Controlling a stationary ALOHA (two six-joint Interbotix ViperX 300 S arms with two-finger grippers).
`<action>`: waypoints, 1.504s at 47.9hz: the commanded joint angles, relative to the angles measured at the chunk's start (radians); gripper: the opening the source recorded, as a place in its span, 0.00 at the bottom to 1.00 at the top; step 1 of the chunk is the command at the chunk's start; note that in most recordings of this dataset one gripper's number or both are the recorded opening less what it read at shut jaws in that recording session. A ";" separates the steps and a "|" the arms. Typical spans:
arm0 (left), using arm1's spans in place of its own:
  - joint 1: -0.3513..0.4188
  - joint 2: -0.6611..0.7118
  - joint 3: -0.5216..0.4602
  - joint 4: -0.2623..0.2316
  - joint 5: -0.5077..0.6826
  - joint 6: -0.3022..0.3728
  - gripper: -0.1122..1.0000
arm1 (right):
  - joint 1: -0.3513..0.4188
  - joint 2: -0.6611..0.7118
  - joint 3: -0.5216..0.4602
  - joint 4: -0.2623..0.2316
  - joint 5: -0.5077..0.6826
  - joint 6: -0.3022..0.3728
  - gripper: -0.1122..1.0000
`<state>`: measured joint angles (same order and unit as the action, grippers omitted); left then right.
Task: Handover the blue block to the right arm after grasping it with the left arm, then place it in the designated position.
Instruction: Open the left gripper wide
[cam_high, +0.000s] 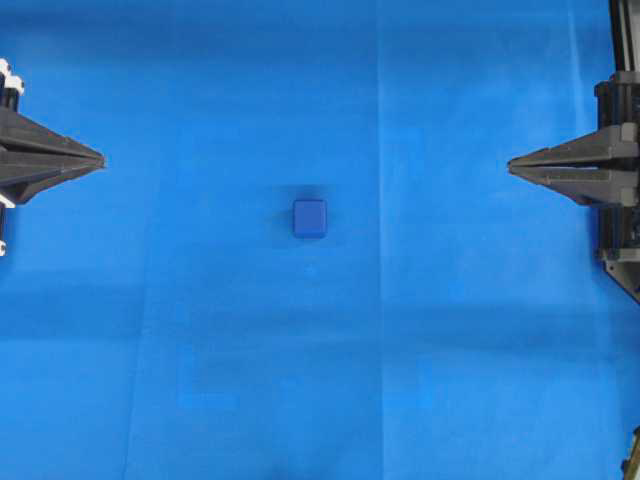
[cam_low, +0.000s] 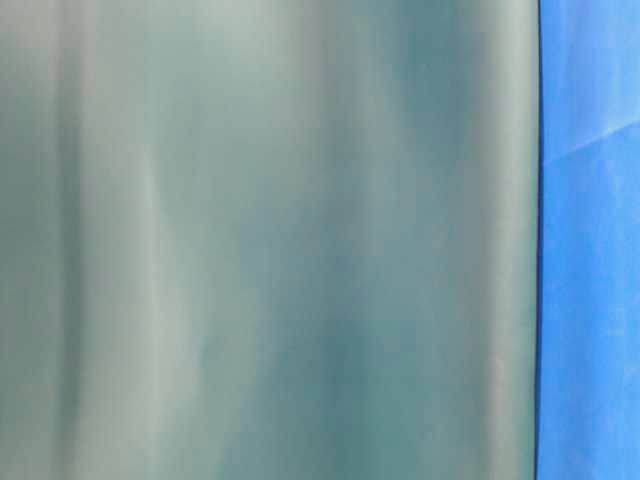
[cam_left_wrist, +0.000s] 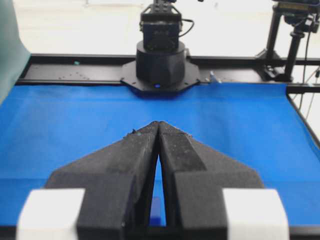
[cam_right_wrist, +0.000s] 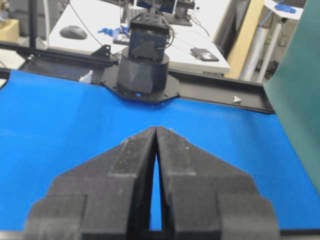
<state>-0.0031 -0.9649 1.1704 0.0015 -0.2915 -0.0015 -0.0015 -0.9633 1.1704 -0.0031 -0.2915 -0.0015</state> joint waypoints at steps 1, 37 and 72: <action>-0.031 0.002 -0.008 0.002 0.020 -0.003 0.10 | 0.000 0.005 -0.018 0.006 -0.006 0.006 0.10; -0.018 -0.011 -0.009 0.002 0.009 -0.003 0.24 | 0.000 0.000 -0.034 0.006 0.052 0.014 0.17; -0.009 0.069 -0.034 0.000 -0.052 -0.006 0.94 | -0.009 0.006 -0.037 0.025 0.052 0.026 0.98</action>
<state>-0.0199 -0.9403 1.1689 0.0015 -0.3083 -0.0077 -0.0107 -0.9649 1.1612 0.0184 -0.2332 0.0230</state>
